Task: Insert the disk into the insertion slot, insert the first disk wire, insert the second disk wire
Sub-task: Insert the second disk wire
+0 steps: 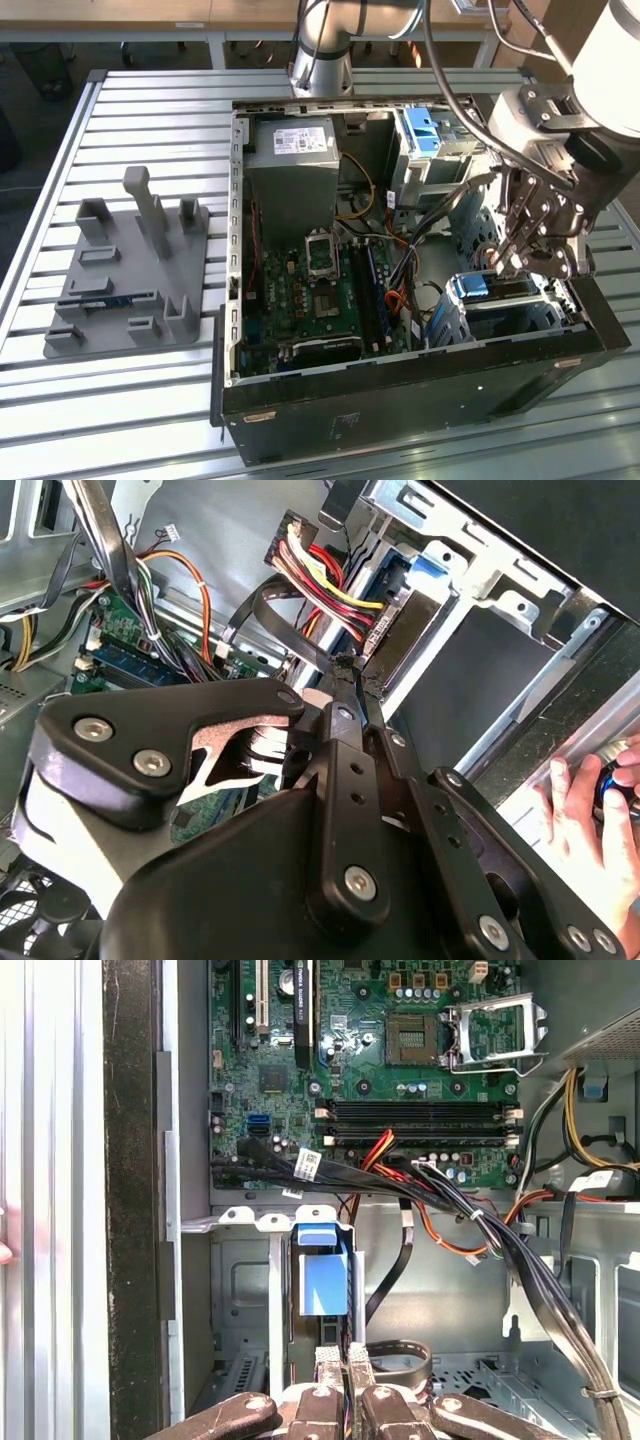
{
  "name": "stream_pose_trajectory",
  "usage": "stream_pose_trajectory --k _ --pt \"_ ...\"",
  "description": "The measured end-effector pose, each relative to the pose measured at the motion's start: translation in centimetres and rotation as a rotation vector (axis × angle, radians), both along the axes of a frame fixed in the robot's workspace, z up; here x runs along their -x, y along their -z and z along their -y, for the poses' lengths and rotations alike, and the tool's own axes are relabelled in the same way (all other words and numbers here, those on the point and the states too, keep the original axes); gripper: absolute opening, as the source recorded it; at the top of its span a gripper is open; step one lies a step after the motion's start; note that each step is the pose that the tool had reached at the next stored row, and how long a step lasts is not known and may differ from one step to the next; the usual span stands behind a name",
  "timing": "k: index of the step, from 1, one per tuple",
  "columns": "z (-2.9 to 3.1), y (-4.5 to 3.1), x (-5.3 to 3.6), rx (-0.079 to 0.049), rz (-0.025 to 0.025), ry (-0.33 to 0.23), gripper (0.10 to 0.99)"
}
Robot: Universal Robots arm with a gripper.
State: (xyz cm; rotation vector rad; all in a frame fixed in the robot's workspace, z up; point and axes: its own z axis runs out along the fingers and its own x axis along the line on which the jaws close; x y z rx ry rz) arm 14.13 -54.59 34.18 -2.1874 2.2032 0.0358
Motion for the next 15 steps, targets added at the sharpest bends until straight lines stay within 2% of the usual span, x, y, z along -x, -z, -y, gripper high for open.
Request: stream_pose_trajectory --k 15 --pt "-0.07 0.45 -0.03 0.000 0.0000 0.001 0.149"
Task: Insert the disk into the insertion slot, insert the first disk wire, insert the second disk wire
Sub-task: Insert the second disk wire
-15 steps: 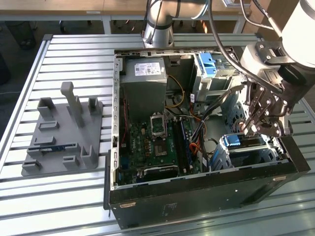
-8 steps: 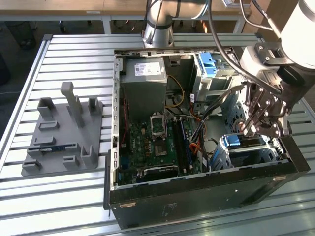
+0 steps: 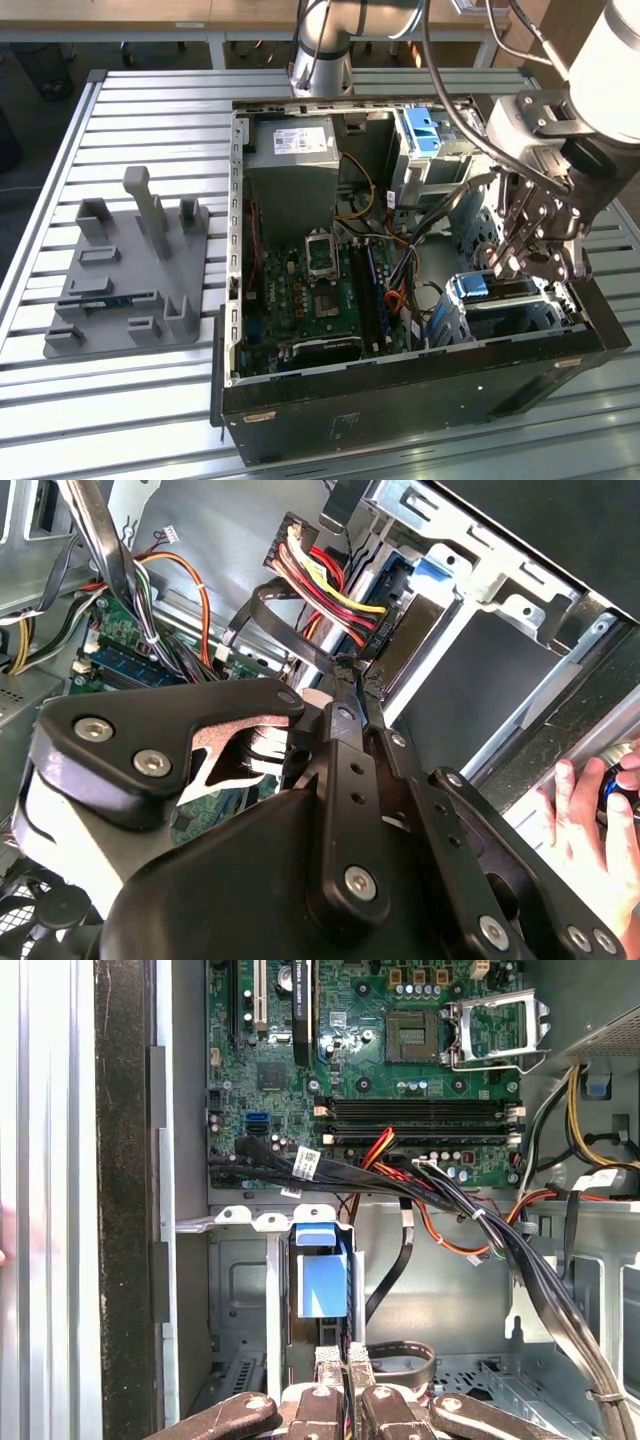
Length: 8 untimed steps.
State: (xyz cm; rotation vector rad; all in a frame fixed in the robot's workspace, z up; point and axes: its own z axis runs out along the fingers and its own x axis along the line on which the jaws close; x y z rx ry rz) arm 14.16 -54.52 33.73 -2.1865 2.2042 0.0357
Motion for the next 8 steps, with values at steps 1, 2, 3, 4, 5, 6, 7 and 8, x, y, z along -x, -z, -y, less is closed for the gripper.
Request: stream_pose_trajectory --k 1,2,3,4,5,6,7,8 --pt "0.00 0.03 0.00 0.000 0.0000 0.000 0.149" --pt "0.00 0.05 0.00 0.000 0.0000 0.000 0.149" --pt "0.00 0.08 0.00 0.000 0.0000 0.000 0.149" --pt "0.00 0.10 -0.01 0.000 0.0000 0.000 0.149" --pt "0.00 0.12 0.00 0.000 -0.0001 0.000 0.149" --pt "0.00 0.15 -0.01 0.000 -0.0001 0.000 0.149" --pt "0.00 0.17 -0.01 0.000 0.0000 0.000 0.149" --pt "0.00 0.18 -0.01 0.000 -0.0001 0.000 0.149"
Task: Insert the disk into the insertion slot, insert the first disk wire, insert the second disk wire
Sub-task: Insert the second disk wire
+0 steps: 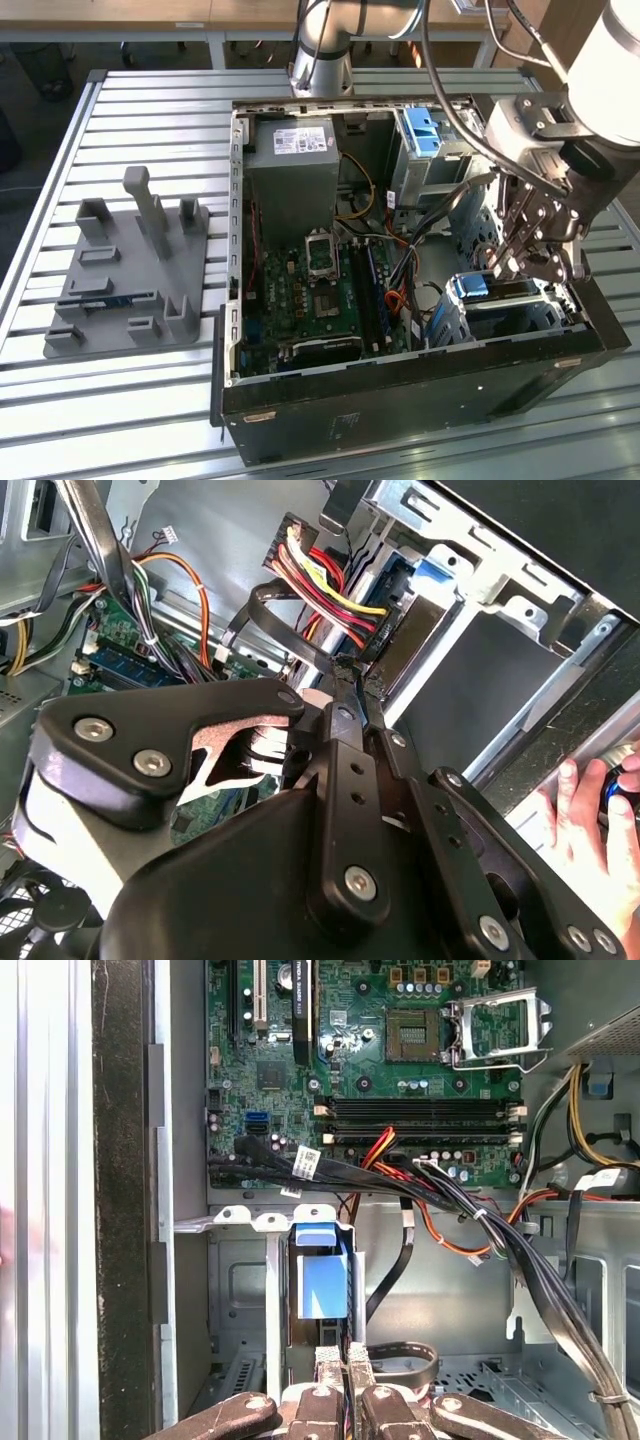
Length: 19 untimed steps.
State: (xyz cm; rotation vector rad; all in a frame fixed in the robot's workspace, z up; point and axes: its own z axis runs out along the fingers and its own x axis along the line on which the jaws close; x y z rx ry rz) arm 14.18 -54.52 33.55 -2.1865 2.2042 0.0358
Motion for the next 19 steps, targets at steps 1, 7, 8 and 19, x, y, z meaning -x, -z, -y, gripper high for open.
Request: stream_pose_trajectory --k 1,7,8,19 --pt "0.00 0.01 0.00 0.000 0.0001 0.000 0.149" --pt "0.01 0.04 -0.01 0.000 0.0000 0.000 0.149" --pt "0.01 0.04 -0.01 0.000 0.0000 0.000 0.149" --pt "0.02 0.19 -0.09 0.000 0.0000 0.000 0.149"
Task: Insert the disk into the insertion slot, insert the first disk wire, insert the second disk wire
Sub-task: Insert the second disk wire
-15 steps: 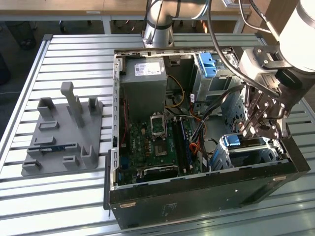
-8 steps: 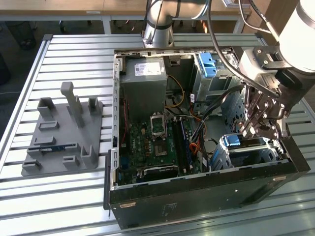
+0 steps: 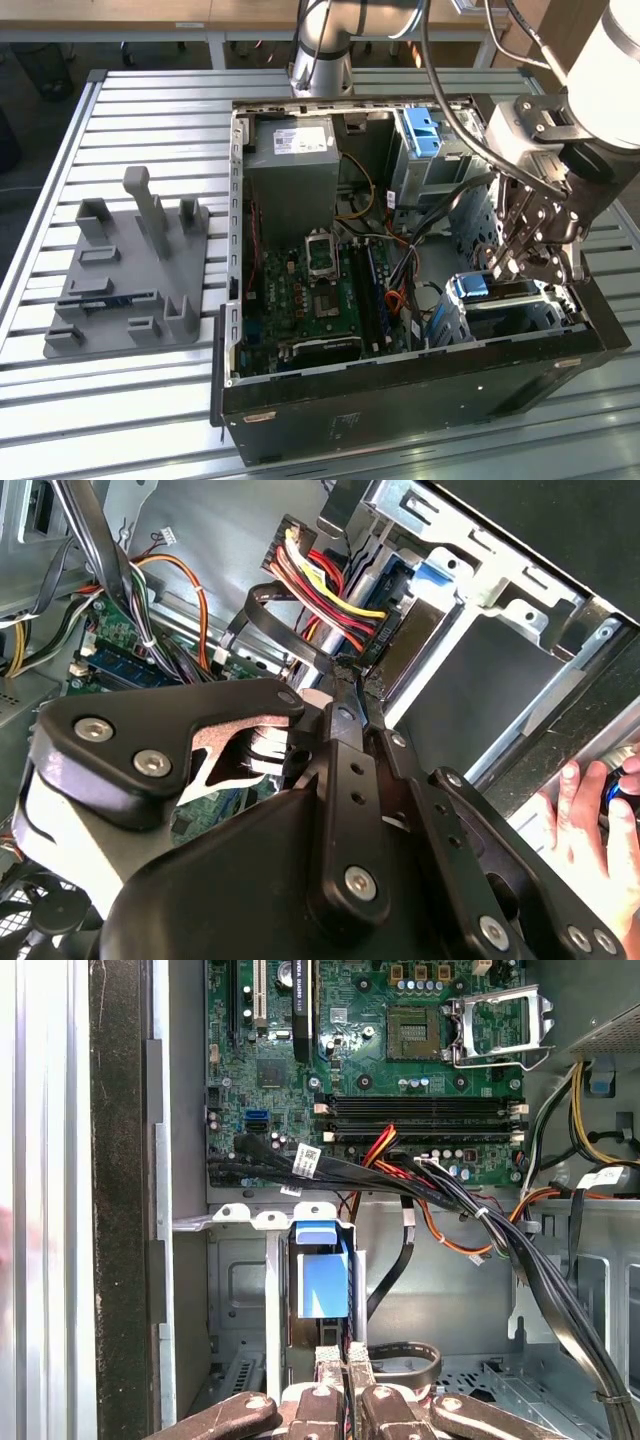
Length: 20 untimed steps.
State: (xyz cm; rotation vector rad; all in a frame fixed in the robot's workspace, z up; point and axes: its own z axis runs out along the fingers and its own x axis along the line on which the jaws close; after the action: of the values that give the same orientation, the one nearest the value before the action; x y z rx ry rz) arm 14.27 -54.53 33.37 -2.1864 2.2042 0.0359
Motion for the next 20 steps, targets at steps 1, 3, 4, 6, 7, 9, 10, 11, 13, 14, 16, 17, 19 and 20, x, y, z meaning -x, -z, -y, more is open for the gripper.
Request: stream_pose_trajectory --k 1,3,4,6,7,9,10,11,13,14,16,17,19,20 --pt "0.01 0.01 0.00 0.000 0.0000 0.000 0.149" --pt "0.05 0.04 0.00 0.000 0.0000 0.000 0.149" --pt "0.08 0.04 -0.01 0.000 0.0000 0.000 0.149" --pt "0.13 0.07 -0.01 0.000 0.0000 0.000 0.149" --pt "0.13 0.11 -0.01 0.000 0.0000 0.000 0.149" --pt "0.14 0.23 -0.01 0.000 0.0000 0.000 0.149" --pt "0.14 0.29 0.00 0.000 0.0000 0.000 0.149" --pt "0.14 0.34 -0.01 0.000 0.0000 0.000 0.149" --pt "0.14 0.45 -0.01 0.000 0.0000 0.000 0.149" --pt "0.14 0.48 -0.01 0.000 0.0000 0.000 0.149" --pt "0.14 0.50 0.00 0.000 0.0000 -0.001 0.149" --pt "0.14 0.50 0.00 0.000 0.0000 -0.001 0.161" --pt "0.14 0.24 0.00 -0.001 0.0000 -0.001 0.220" --pt "0.14 -0.06 0.00 -0.001 0.0000 -0.002 0.220"
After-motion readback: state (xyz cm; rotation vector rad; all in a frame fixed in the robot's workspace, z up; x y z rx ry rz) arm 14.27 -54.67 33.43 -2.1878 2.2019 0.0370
